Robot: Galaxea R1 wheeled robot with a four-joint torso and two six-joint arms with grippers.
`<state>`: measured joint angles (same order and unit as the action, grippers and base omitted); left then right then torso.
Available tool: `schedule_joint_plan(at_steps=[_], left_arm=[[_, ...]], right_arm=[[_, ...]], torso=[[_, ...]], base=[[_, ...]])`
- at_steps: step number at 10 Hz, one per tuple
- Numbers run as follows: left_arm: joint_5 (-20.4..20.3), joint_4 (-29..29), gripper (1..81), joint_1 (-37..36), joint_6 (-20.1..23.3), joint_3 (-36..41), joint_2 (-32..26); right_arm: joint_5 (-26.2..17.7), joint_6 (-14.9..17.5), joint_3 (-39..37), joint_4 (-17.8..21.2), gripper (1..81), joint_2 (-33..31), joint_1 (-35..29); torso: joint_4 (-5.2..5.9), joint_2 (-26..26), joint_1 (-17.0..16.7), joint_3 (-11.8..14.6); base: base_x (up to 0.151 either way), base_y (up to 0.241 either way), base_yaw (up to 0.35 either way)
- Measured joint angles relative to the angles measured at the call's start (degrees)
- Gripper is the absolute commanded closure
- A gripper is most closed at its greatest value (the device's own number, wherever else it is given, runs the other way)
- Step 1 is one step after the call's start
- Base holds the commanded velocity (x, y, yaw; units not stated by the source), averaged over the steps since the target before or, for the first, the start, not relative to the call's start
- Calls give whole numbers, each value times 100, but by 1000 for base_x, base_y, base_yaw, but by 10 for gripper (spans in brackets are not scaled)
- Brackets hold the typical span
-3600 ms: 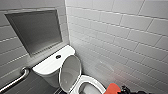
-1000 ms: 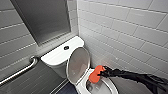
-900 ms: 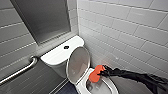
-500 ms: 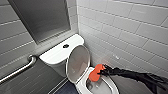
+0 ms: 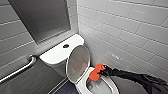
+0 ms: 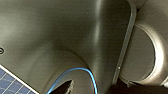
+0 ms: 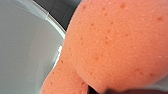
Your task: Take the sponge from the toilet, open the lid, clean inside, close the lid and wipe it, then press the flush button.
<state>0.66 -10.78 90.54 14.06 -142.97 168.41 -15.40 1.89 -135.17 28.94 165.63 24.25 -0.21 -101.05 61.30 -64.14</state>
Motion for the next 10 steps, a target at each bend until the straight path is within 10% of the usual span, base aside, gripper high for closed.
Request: schedule_joint_plan(at_steps=[10], left_arm=[[-45,0,10,4,2,83,48]], right_arm=[[678,-758,1185,20,811,-965,483]], torso=[[0,0,0,0]], base=[[0,0,0]])
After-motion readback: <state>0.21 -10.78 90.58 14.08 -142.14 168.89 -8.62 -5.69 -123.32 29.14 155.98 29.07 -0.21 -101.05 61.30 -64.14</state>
